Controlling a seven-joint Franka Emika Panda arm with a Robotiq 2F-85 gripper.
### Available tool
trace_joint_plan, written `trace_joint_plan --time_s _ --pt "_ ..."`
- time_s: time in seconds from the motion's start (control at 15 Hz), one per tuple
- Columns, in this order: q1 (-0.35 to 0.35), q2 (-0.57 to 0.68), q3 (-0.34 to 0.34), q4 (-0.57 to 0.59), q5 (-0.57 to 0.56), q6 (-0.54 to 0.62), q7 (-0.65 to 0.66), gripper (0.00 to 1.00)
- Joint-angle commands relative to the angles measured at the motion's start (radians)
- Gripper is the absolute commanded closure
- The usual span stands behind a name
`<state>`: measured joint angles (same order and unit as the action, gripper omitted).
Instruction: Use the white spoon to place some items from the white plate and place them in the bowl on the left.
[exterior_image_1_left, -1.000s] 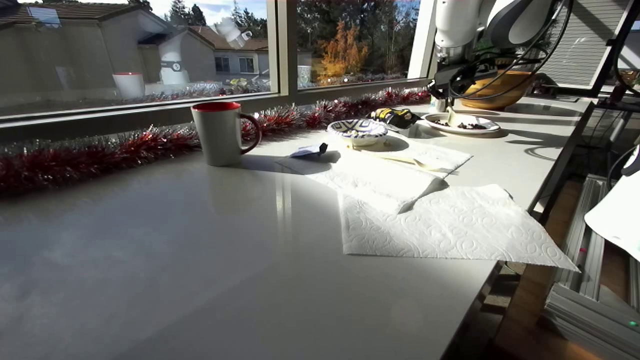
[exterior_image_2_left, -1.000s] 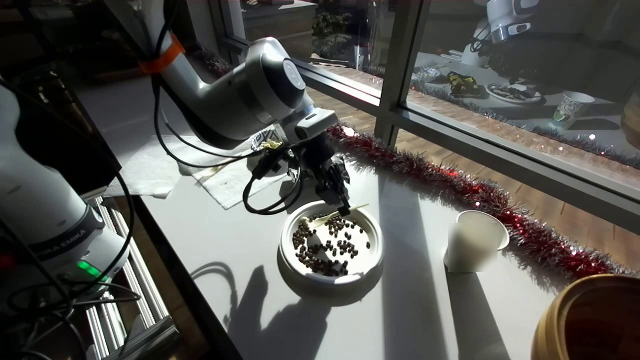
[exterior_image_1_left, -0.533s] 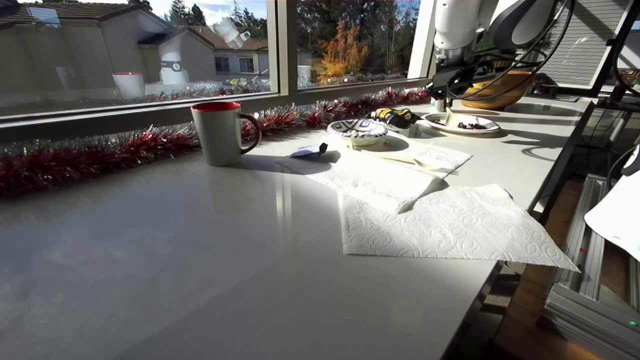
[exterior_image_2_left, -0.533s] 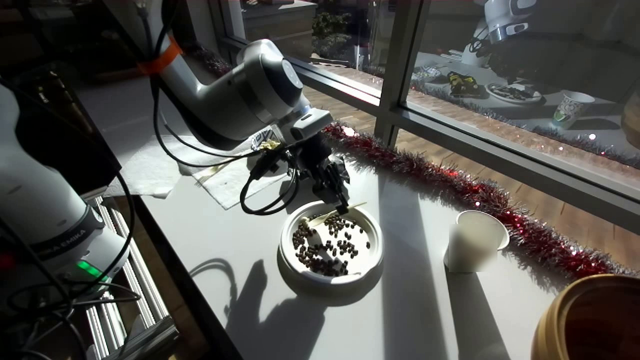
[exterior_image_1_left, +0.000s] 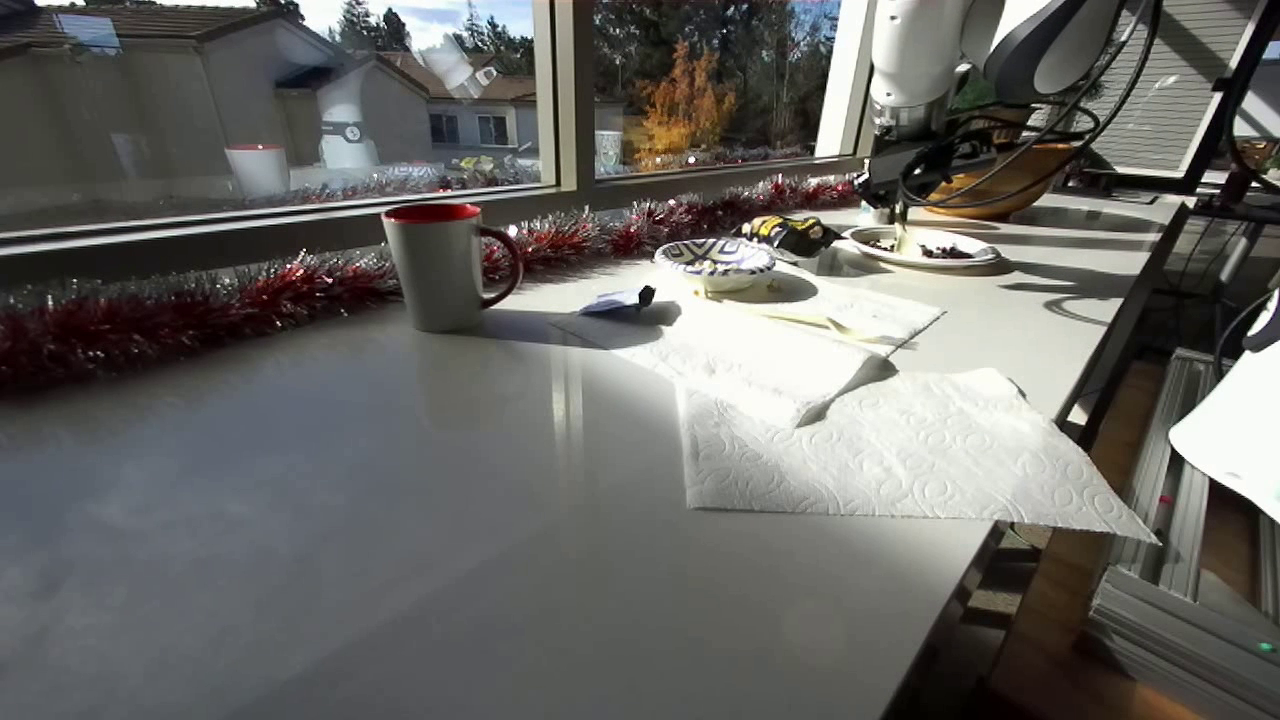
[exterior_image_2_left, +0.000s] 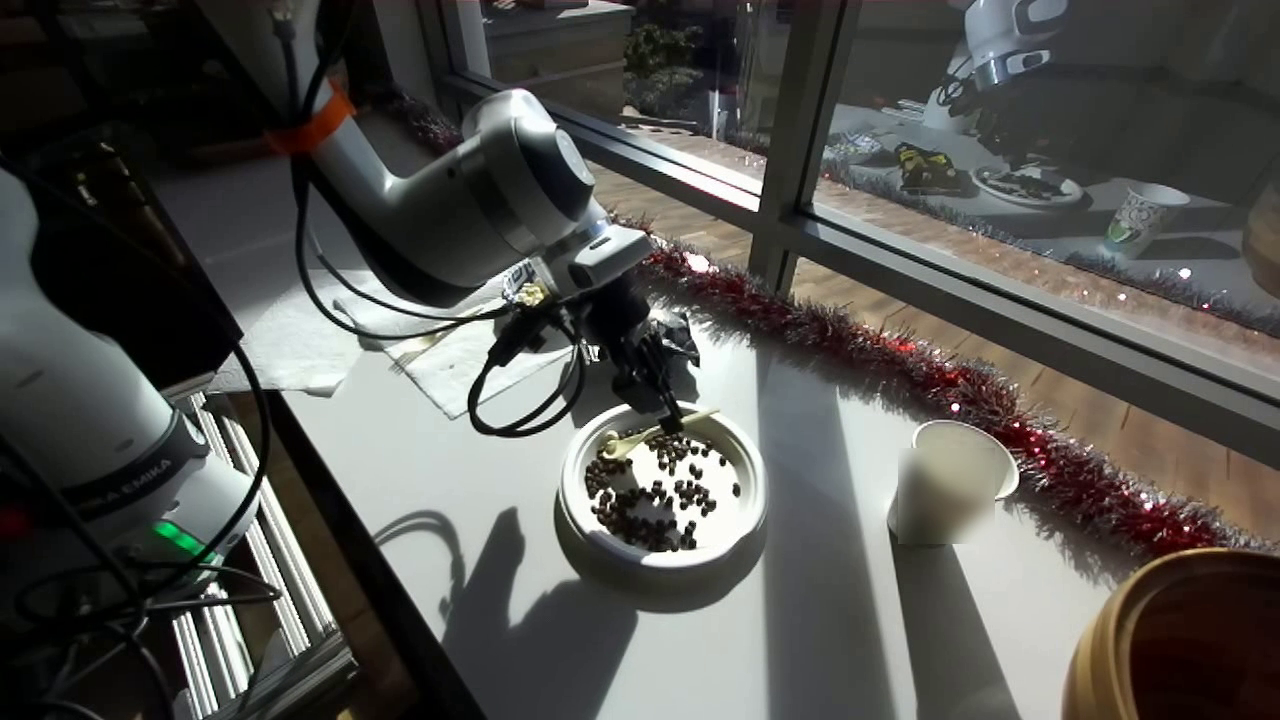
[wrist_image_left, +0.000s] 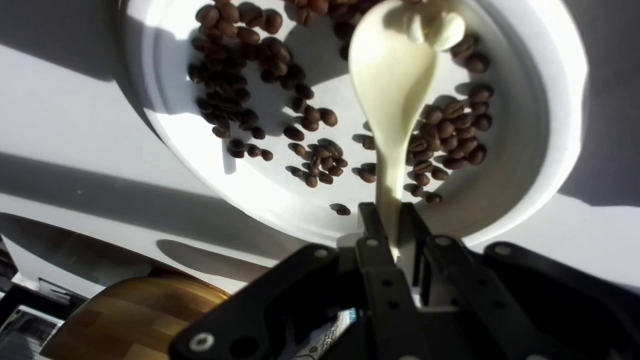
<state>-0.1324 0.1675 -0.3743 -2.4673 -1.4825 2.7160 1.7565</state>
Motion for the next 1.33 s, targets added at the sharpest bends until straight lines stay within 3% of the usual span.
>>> trace_joint_plan --time_s 0.0,0.4,0.73,1.07,1.27 --pt "-0.002 -0.013 -0.002 -0.017 -0.028 0.037 0.045 0.97" --pt "-0.026 0.009 -0.009 -0.009 0.013 0.127 0.036 0.97" --pt "-0.088 0.051 -0.021 -0.002 0.101 0.29 -0.111 0.97" --pt "-0.178 0.099 0.015 -0.027 0.317 0.422 -0.338 0.97" --pt "-0.27 0.121 0.098 -0.057 0.47 0.478 -0.499 0.97"
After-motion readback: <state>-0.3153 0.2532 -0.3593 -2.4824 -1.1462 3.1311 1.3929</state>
